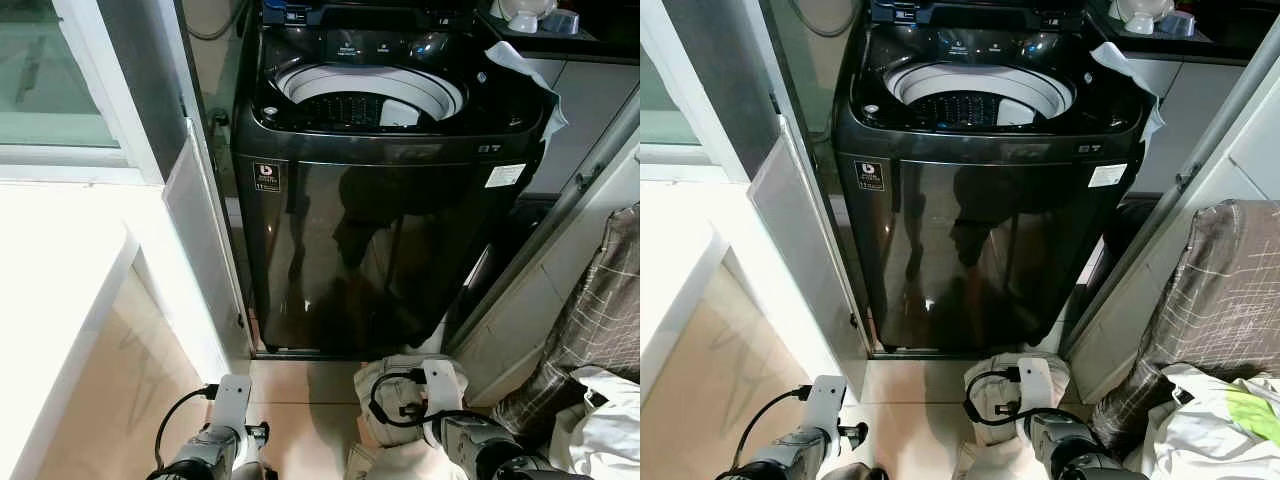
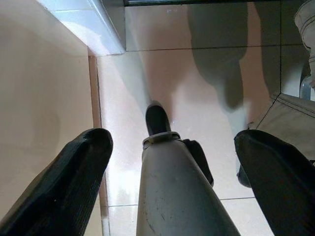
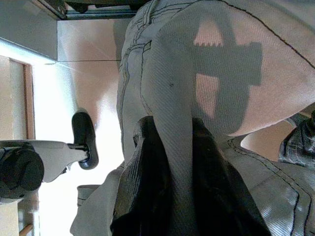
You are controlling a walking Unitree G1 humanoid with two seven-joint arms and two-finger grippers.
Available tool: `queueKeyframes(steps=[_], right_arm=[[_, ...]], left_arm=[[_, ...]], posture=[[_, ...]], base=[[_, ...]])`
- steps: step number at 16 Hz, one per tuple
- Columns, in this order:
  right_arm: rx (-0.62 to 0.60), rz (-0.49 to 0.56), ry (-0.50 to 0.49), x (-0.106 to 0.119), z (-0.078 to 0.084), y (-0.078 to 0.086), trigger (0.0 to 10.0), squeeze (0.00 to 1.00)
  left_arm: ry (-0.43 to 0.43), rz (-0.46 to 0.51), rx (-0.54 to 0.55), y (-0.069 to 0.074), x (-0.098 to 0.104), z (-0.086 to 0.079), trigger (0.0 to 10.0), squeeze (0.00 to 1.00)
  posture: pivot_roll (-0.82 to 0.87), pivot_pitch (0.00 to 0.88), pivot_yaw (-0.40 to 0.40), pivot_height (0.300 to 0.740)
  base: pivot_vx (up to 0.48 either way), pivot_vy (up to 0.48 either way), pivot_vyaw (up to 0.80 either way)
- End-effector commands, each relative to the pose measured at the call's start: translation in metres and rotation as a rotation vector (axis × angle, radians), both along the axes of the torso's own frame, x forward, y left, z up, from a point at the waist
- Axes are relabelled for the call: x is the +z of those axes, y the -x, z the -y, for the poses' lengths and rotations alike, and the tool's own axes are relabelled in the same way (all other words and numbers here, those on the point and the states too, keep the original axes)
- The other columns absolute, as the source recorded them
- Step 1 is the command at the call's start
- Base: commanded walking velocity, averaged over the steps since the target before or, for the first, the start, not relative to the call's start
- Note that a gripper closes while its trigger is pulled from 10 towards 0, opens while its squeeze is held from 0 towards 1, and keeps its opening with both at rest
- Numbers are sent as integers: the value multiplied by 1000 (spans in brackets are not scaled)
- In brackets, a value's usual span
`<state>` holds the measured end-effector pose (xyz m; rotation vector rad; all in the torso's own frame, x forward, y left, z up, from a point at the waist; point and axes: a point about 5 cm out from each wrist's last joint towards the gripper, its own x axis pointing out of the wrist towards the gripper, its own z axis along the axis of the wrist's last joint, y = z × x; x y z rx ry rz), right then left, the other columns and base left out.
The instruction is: Clothes washing
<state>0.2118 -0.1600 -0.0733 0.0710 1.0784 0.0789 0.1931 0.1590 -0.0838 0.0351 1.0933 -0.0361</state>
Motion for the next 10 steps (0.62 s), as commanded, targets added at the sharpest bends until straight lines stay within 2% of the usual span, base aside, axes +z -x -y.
queueKeyframes(steps=[1, 10], right_arm=[[5, 10, 6, 1, 3, -1, 0, 0], [-10, 9, 1, 0, 4, 0, 0, 0]], left_arm=[[-2, 4, -9, -4, 2, 1, 10000, 0], [-4, -5, -24, 0, 0, 2, 10000, 0]], posture=[[-62, 0, -11, 740], [-80, 0, -4, 740]], base=[[0, 0, 0], [0, 0, 0]])
